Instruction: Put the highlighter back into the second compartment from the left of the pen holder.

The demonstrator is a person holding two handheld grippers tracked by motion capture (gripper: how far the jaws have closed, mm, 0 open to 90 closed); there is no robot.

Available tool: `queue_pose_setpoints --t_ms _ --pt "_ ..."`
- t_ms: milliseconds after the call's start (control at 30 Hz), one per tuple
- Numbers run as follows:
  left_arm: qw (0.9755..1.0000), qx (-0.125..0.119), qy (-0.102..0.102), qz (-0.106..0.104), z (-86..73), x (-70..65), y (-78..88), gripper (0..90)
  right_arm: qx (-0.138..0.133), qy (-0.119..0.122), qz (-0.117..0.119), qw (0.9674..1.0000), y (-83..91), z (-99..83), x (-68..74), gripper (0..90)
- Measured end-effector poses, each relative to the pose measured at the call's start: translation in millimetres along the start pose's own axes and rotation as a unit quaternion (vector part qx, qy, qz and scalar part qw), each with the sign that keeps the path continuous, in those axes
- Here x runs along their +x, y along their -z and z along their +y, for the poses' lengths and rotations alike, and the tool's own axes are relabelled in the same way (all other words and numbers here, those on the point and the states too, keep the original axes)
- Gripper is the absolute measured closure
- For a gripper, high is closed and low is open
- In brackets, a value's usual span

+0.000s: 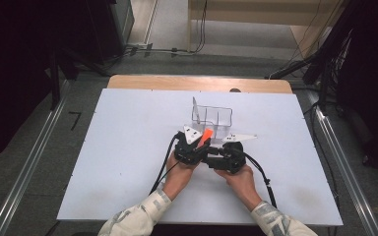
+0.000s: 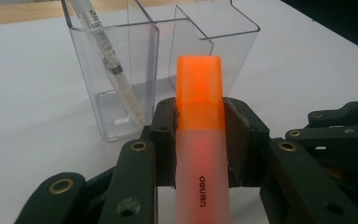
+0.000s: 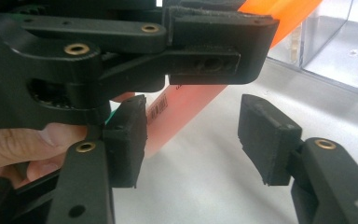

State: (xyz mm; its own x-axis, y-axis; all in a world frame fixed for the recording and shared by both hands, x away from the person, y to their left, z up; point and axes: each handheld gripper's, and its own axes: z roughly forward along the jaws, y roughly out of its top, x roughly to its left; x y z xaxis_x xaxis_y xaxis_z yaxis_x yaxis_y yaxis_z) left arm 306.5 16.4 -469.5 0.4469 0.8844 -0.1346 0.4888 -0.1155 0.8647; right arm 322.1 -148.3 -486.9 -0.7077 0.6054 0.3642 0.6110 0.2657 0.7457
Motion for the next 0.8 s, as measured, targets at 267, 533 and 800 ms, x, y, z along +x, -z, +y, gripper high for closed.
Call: queue_pose_setpoints --t_ms 267,533,800 --pt "0.9999 -0.007 0.001 -0.008 1.4 -4.3 3.0 66.4 0.001 0.007 0.002 1.0000 -3.2 1.3 0.6 51.5" --pt "0.9999 -0.014 0.003 -0.008 2.2 -5.2 5.2 66.4 0.007 0.006 0.005 0.9999 -4.4 1.8 -1.4 62.0" --pt "0.9998 -0.019 0.002 -0.009 2.9 -5.9 7.2 66.2 0.007 -0.021 0.009 0.9997 -2.5 3.4 -9.1 70.8"
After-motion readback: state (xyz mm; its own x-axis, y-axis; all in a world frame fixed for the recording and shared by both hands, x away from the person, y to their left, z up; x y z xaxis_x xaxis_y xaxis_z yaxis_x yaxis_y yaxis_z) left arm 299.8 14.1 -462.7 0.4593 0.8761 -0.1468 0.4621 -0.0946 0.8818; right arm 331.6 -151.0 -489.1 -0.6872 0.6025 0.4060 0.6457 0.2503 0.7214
